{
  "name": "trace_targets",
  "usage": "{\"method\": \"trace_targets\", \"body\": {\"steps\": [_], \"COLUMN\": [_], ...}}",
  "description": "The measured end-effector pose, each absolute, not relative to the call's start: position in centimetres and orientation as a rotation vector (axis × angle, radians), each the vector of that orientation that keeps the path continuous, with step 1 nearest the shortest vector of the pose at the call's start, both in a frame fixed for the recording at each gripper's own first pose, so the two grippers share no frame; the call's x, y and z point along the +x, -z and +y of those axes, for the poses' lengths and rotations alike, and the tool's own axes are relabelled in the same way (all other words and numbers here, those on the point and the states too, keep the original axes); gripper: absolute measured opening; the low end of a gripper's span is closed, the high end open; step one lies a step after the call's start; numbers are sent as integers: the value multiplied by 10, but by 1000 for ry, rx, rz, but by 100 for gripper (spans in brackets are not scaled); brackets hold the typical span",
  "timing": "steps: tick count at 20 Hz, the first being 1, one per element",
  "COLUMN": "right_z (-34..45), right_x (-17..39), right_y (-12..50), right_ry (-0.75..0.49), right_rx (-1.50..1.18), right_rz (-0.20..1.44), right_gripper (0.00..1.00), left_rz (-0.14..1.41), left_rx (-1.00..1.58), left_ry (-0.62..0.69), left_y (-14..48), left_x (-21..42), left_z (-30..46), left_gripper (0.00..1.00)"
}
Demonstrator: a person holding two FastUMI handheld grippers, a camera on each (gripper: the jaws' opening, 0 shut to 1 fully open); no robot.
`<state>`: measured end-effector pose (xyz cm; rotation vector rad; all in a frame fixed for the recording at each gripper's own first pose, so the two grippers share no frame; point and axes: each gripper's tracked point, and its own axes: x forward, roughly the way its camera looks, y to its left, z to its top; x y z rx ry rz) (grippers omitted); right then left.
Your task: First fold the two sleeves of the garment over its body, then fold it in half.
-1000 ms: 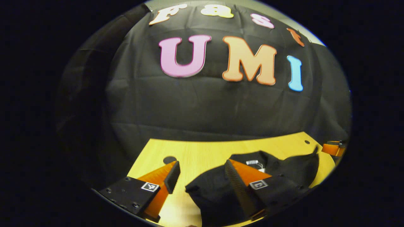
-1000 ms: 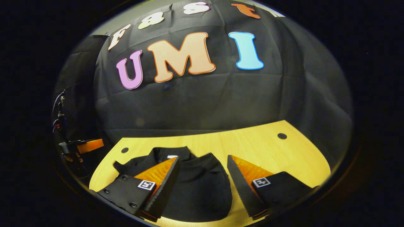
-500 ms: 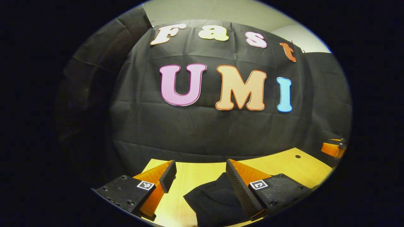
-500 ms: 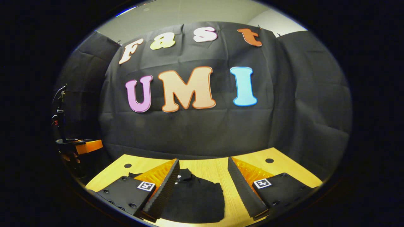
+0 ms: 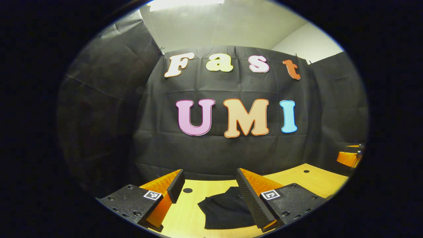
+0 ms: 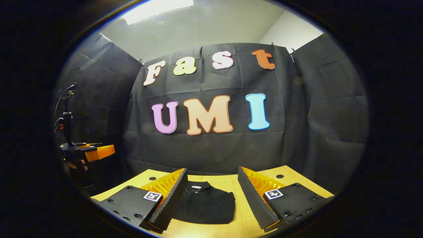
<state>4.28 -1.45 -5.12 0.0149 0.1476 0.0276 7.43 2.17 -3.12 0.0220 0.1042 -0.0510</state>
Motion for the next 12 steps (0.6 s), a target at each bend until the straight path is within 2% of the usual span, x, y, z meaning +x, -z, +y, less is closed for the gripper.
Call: {"method": "trace_targets", "body": {"steps": [6, 10, 11, 12], "right_z": [-12, -17, -17, -18], "right_x": [-32, -58, -62, -66], "right_y": [35, 21, 19, 19], "right_ry": [-62, -71, -74, -76], "right_rx": [71, 66, 70, 75], "right_rz": [110, 83, 78, 79], "right_gripper": [96, 96, 93, 100], "left_rz": [77, 78, 70, 61], "left_rx": [0, 1, -1, -5], "left_ry": [57, 82, 84, 85], "left_y": [3, -6, -10, -16], "left_x": [4, -14, -17, -18], "left_z": [0, -13, -14, -16], "left_gripper": [92, 92, 92, 93]}}
